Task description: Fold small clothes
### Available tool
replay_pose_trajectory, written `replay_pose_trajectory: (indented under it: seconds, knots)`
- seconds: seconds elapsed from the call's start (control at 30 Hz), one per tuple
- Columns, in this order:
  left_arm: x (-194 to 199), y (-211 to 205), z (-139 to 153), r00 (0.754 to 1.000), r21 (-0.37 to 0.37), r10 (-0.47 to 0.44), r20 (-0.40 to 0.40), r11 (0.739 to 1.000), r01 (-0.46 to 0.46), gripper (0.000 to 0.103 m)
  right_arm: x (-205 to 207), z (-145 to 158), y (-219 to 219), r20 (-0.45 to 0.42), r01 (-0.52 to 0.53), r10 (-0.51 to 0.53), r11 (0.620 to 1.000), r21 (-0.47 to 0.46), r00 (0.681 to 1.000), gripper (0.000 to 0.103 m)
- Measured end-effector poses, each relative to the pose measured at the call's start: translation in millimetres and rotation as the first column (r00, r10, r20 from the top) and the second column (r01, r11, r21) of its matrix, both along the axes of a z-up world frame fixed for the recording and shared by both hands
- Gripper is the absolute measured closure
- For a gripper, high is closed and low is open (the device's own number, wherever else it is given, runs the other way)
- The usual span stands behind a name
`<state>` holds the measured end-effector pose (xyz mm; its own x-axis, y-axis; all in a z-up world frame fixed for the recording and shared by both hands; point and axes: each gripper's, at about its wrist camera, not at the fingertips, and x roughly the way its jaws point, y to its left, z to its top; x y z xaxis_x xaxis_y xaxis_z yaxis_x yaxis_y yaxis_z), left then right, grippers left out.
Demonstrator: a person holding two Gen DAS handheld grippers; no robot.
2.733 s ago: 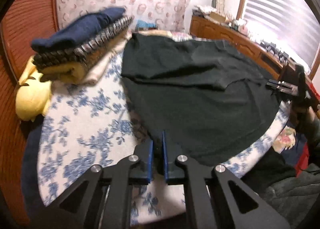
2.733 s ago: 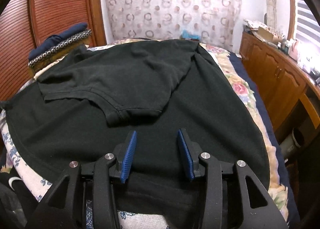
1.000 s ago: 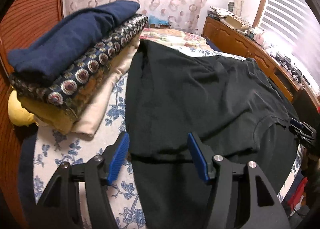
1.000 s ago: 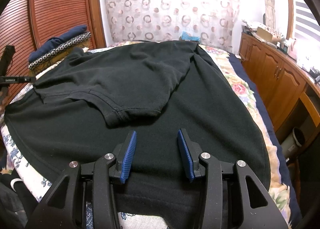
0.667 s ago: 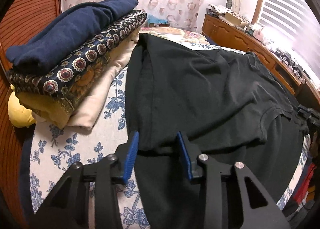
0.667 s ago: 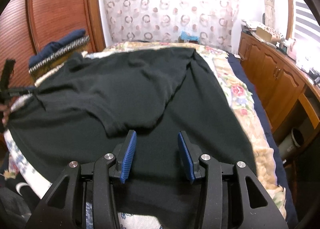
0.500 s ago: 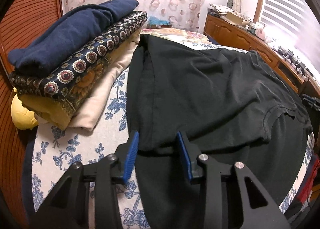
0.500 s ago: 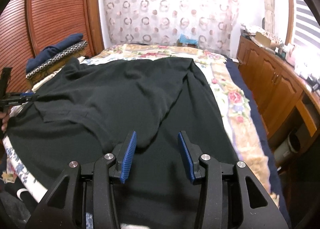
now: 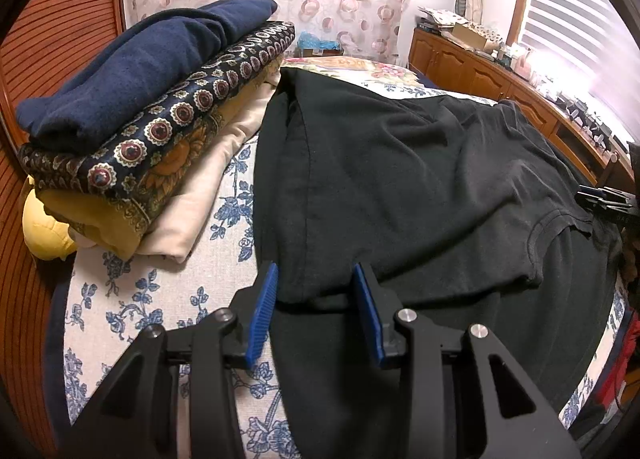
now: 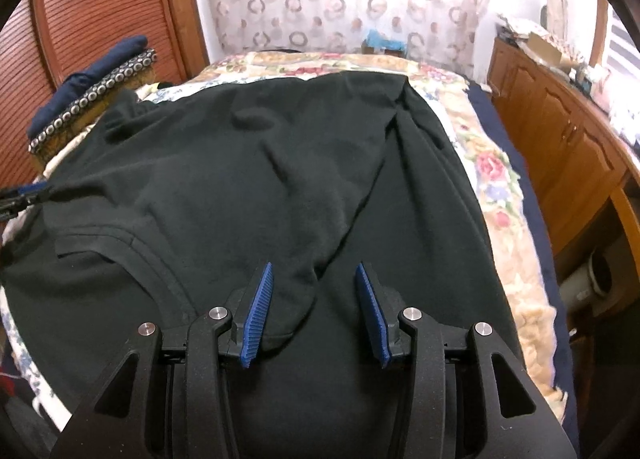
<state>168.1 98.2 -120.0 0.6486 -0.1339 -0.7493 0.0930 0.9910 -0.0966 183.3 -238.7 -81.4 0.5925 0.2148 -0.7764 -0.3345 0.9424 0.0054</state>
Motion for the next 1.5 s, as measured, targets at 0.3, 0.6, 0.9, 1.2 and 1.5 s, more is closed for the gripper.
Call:
replay_pose_trajectory:
  seconds: [0.3,0.6,0.9,1.2,1.5]
  knots:
    - [0.5,-8.7,15.9,0.999,0.048,-0.031,0.031,0.998,0.03,0.086,0.9,-1.1,-3.6,-0.002,-0.001,0.001,1.0,0.003,1.0,0.059]
    - [13.3,-3.0,2.3,0.999,0.078,-0.015,-0.04,0.997,0.019,0.084,0.7,-1.6,-3.0,0.0,-0.001,0.001,1.0,0.001,1.0,0.059]
    - [4.8,-16.6,17.5,0.998,0.118,-0.055,0.02,0.992,0.052,0.101,-0.1,-0.4,0.1,0.005,-0.022,0.022,1.0,0.001,1.0,0.09]
    - [-11.7,-17.6,71.0,0.986,0.042,-0.066,0.152,0.997,0.061,0.101,-11.7,31.7,8.9,0.114,-0.066,0.065,0.998,0.006,0.991,0.102]
    - [-58.4,-21.7,104.3,0.964,-0.019,-0.08,0.254,0.996,0.088,0.101,-31.7,82.4,-18.3,0.218,-0.038,0.025,0.998,0.055,0.976,0.103]
